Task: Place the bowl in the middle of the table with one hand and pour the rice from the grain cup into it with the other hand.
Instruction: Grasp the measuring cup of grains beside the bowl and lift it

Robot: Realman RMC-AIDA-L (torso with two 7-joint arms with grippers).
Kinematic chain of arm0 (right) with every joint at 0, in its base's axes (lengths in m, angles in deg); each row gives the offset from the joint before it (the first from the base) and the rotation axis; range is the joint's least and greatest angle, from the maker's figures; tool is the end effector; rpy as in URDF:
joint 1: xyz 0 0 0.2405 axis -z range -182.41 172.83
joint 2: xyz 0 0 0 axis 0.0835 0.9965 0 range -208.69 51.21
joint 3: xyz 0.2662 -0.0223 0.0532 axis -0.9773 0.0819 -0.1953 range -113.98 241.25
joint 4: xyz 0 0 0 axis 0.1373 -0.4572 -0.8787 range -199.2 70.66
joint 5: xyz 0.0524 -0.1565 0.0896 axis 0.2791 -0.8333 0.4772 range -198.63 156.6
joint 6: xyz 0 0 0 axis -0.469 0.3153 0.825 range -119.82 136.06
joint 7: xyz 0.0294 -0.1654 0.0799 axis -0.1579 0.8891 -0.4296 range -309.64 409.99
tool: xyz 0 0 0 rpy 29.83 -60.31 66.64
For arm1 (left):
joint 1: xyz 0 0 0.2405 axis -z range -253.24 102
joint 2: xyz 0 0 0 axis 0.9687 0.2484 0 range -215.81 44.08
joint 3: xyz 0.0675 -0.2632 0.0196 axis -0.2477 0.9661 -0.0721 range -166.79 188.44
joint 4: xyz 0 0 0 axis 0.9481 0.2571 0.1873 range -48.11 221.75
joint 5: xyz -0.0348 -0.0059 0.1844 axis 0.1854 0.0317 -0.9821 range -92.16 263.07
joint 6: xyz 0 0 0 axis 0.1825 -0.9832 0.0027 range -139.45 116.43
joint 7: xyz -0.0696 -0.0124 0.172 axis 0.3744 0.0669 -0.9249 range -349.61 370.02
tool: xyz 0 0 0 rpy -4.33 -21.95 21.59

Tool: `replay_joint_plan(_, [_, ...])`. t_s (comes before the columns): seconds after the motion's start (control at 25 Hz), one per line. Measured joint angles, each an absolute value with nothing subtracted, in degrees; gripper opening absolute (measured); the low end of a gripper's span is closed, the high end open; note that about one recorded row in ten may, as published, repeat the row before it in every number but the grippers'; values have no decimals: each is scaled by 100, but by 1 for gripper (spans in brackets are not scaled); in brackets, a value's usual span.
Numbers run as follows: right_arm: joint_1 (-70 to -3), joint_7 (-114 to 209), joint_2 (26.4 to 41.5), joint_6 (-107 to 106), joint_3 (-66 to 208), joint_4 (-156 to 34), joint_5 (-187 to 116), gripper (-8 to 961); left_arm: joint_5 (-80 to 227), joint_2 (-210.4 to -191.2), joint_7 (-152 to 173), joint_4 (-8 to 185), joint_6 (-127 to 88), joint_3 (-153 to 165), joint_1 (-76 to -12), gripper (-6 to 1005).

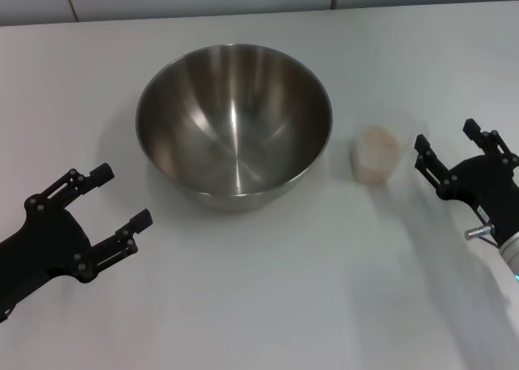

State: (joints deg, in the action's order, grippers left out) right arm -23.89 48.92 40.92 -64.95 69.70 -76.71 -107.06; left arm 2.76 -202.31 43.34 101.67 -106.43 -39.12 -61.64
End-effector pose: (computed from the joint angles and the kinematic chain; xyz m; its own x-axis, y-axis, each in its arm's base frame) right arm 0.3361 0.2987 -0.0635 0.7616 -0.0680 -0.6445 -0.6384 -0.2503 -0.7279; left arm -0.2926 0.2474 -0.0396 0.7229 -0.0355 0.6901 0.3886 -0.8049 -0.4485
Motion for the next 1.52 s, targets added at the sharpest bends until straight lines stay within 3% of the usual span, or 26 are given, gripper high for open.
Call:
replay_joint_plan(1.0, [-2702, 4838, 4093, -6113, 6811, -7557, -10706, 761, 275, -20286, 4334, 10167, -10690, -3848, -6111, 789])
replay_joint_plan(1.52, [-2705, 4827, 4099, -6178, 6821, -7615, -10746, 618, 275, -20284, 4334, 10176, -10687, -3848, -6103, 790])
